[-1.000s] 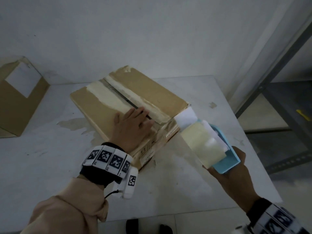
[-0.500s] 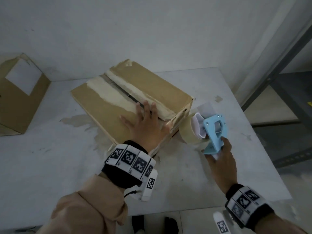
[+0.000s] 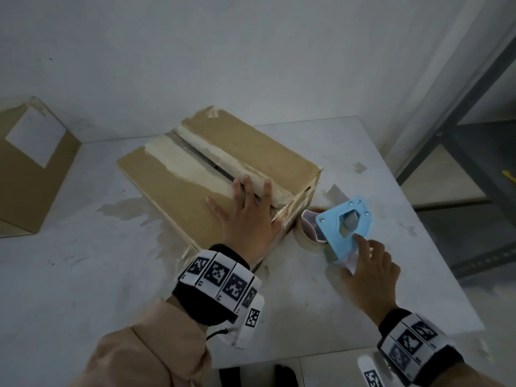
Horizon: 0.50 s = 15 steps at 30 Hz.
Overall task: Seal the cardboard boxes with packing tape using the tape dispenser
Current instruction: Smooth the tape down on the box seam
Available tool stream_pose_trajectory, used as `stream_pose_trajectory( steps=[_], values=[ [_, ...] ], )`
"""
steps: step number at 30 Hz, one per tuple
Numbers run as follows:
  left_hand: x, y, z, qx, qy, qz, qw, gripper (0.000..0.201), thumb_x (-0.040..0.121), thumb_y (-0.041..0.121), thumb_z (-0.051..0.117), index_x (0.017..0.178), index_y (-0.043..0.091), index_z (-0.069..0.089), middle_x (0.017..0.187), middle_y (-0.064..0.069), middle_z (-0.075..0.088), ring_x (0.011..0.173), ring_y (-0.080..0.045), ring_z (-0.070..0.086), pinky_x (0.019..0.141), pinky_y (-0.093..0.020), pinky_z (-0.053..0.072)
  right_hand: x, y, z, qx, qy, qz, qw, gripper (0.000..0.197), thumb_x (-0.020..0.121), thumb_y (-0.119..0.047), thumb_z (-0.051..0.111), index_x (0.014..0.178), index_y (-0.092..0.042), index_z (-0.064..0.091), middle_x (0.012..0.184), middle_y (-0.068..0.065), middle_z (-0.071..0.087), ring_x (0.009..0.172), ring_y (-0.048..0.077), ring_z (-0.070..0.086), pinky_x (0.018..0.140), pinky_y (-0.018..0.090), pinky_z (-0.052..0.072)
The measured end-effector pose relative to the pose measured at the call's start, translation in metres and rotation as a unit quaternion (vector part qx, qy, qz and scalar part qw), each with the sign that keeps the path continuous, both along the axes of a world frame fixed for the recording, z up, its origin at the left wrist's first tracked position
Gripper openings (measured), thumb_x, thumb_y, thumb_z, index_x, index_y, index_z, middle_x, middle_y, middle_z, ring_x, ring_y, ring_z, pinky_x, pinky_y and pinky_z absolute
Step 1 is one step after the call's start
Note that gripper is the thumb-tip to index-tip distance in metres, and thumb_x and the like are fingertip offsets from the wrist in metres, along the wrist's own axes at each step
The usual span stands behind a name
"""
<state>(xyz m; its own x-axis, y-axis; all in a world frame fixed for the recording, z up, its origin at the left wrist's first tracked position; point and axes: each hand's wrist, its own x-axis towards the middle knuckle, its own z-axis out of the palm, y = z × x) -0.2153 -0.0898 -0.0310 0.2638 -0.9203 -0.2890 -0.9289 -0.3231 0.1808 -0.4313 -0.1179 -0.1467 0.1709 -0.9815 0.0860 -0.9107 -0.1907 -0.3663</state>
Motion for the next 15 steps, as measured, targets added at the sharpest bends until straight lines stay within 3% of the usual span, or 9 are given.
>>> stream_pose_trajectory(
  steps=[2,4,6,8,10,12,15],
  values=[
    [0.005,0.004,0.002,-0.003,0.033,-0.033,0.999,0.077,0.092,0.047,0.038,0.147,0.024,-0.011,0.155,-0.005,-0.021,0.142,-0.021,-0.022,0.104,-0.068,-0.008,0.013,0.002,0.017,-0.058,-0.042,0.008,0.997,0.052,0.067,-0.012,0.066,0.115,-0.009,0.047,0.117,0.027,0.051,0.105,0.043,0.047,0.082,0.054,0.040],
    [0.013,0.009,0.007,-0.003,0.076,-0.065,0.995,0.082,0.090,0.045,0.044,0.147,0.025,-0.011,0.156,0.001,-0.020,0.142,-0.015,-0.022,0.107,-0.062,-0.013,0.036,0.002,0.038,-0.102,-0.110,0.054,0.987,0.038,0.078,-0.023,0.046,0.115,-0.015,0.043,0.129,0.023,0.046,0.120,0.037,0.037,0.093,0.055,0.034],
    [0.023,0.015,0.013,-0.008,0.113,-0.079,0.990,0.076,0.092,0.041,0.042,0.148,0.025,-0.006,0.156,0.003,-0.016,0.142,-0.010,-0.020,0.110,-0.054,-0.015,0.066,0.000,0.056,-0.100,-0.171,0.116,0.973,0.039,0.088,-0.037,0.034,0.117,-0.014,0.047,0.135,0.018,0.043,0.128,0.030,0.030,0.104,0.048,0.022],
    [0.035,0.019,0.017,-0.014,0.127,-0.076,0.989,0.066,0.095,0.038,0.037,0.148,0.025,0.001,0.157,0.004,-0.013,0.142,-0.008,-0.018,0.113,-0.049,-0.013,0.095,-0.002,0.069,-0.104,-0.195,0.175,0.959,0.050,0.094,-0.048,0.025,0.121,-0.012,0.046,0.138,0.017,0.043,0.133,0.027,0.026,0.106,0.041,0.019],
    [0.050,0.019,0.020,-0.014,0.114,-0.059,0.992,0.059,0.097,0.037,0.032,0.148,0.026,0.005,0.157,0.006,-0.010,0.143,-0.008,-0.014,0.114,-0.051,-0.008,0.120,-0.006,0.074,-0.117,-0.183,0.226,0.949,0.051,0.095,-0.050,0.019,0.123,-0.014,0.040,0.138,0.017,0.044,0.134,0.026,0.024,0.106,0.041,0.023],
    [0.069,0.017,0.024,-0.009,0.099,-0.041,0.994,0.055,0.098,0.036,0.028,0.148,0.027,0.007,0.157,0.008,-0.009,0.144,-0.010,-0.012,0.114,-0.053,-0.006,0.136,-0.010,0.075,-0.119,-0.142,0.259,0.948,0.053,0.096,-0.050,0.017,0.125,-0.013,0.040,0.139,0.017,0.045,0.134,0.025,0.024,0.106,0.040,0.019],
    [0.099,0.009,0.030,0.004,0.070,-0.035,0.997,0.054,0.099,0.036,0.024,0.148,0.027,0.004,0.157,0.008,-0.011,0.144,-0.011,-0.013,0.115,-0.051,-0.006,0.142,-0.014,0.074,-0.109,-0.073,0.285,0.950,0.064,0.096,-0.051,0.013,0.125,-0.009,0.051,0.136,0.012,0.051,0.130,0.027,0.038,0.105,0.040,0.021]
  ],
)
